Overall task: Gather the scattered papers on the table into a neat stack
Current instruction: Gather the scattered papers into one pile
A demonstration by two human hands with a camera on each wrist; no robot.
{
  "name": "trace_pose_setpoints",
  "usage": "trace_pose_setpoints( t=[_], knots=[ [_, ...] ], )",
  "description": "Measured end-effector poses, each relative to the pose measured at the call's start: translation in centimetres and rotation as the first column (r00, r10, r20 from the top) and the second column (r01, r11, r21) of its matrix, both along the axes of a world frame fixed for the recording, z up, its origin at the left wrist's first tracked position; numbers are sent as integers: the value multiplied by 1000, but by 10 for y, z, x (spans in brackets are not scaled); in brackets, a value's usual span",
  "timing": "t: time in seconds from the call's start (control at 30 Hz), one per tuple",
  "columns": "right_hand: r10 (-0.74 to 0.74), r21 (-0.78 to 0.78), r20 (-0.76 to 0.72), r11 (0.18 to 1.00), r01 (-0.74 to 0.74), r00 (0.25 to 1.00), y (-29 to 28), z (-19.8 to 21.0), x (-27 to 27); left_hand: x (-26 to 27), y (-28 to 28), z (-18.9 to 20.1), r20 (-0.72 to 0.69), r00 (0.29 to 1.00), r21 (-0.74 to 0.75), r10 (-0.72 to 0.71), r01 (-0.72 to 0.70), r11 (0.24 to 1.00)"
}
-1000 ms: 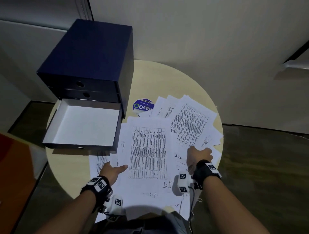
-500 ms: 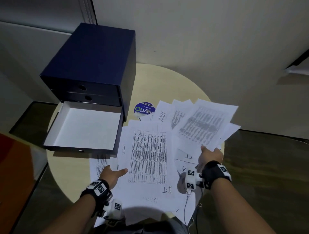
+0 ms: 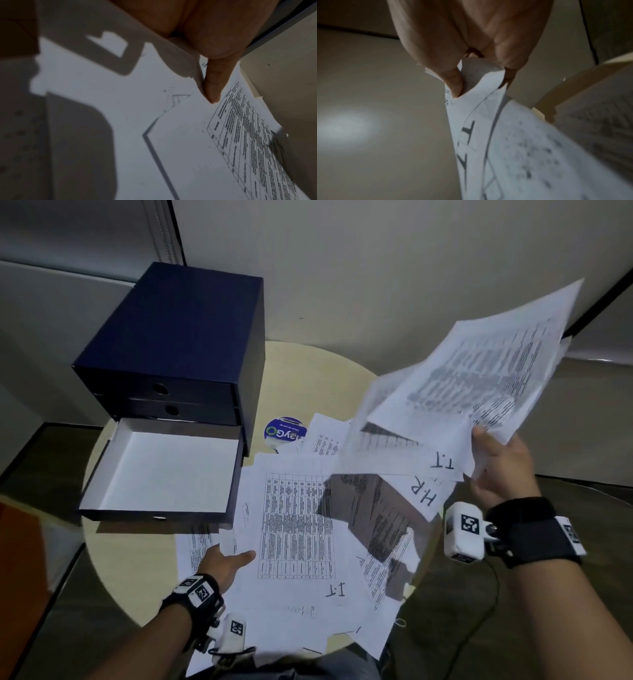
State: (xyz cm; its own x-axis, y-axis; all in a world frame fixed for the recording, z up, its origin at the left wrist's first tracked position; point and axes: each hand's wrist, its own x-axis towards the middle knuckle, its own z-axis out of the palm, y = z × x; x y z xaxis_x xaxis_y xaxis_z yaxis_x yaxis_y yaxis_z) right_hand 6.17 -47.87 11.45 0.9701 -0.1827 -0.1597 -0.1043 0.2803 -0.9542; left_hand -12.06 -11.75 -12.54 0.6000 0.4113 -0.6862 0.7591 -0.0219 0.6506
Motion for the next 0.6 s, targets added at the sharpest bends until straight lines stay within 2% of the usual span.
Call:
trace_pose_setpoints(
  t=[0.07, 0.13, 0.27, 0.4, 0.47, 0.53, 0.6],
  knots=[
    [72, 54, -8, 996, -72, 997, 10, 6, -7, 0, -2, 4, -32, 999, 3, -15, 15, 1000],
    [153, 29, -40, 988, -151, 988, 19, -3, -14, 0, 0, 0, -16, 1000, -21, -3, 2, 1000],
    [301, -74, -196, 945, -320, 933, 28, -63, -33, 0, 0, 9, -38, 999, -50, 29, -31, 998],
    [329, -198, -380, 884, -424, 864, 33, -125, -62, 2, 2, 13, -17, 990, -225, 138, -139, 964],
    [310, -331, -474, 805, -493, 824, 39, -148, -74, 1, 3, 12, 1, 986, -274, 164, -158, 949],
    [306, -454, -550, 672, -585, 778, 49, -167, -83, 0, 3, 12, 33, 983, -313, 180, -161, 936],
    [287, -501, -617, 575, -647, 733, 60, -183, -92, -2, 3, 10, 32, 988, -268, 152, -138, 953]
  ],
)
